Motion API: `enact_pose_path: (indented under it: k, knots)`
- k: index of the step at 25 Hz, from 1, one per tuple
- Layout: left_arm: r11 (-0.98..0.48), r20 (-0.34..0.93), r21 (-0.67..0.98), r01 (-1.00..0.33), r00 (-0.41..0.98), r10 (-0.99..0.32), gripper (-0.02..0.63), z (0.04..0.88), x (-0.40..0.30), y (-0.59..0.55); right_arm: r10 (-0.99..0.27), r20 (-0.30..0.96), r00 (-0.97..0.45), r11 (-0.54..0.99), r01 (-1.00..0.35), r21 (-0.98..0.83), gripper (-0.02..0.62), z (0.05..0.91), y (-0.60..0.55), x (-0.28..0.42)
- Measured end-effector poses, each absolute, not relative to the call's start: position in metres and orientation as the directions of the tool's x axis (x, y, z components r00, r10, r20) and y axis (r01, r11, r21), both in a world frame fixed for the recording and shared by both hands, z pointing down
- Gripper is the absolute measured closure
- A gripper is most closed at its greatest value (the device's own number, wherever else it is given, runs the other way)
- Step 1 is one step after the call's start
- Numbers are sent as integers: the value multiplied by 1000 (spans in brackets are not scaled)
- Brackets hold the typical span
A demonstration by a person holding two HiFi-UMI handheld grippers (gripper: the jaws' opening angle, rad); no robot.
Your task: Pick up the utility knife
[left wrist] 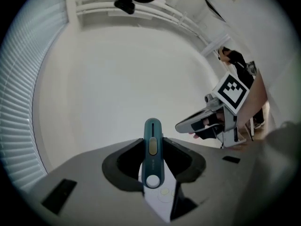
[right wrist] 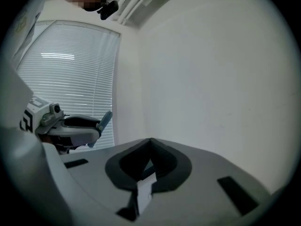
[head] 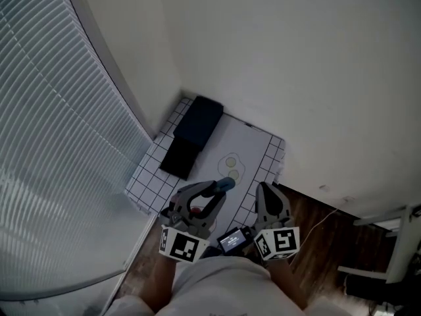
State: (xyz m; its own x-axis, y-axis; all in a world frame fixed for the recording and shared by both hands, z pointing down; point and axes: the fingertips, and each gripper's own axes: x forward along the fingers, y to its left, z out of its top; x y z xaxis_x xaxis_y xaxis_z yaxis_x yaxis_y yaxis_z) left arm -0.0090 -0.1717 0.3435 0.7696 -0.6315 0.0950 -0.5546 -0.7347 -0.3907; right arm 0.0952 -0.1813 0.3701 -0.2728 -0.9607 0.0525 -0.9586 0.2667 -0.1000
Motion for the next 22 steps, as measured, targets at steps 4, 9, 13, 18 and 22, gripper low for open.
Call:
enact_pose_path:
  k: [4, 9, 13, 18, 22]
  knots:
    - [-726, 78, -388, -567, 765, -639, 471, 342, -12, -173, -963, 11, -270, 268, -960, -85, 589, 362, -182, 93]
    - [-728, 70, -364, -581, 762, -643, 471, 342, -14, -171, -960, 27, -279, 276, -958, -72, 589, 365, -178, 90]
    - [-726, 101, -400, -559, 761, -641, 471, 348, -13, -170, -956, 27, -291, 288, -955, -72, 589, 365, -176, 88]
    - [-735, 113, -393, -553, 764, -635, 471, 351, -13, -168, -958, 31, -285, 282, -957, -75, 589, 367, -175, 88]
    - [-733, 125, -410, -542, 763, -634, 471, 350, -15, -167, -958, 31, -285, 282, -957, -72, 589, 367, -176, 86]
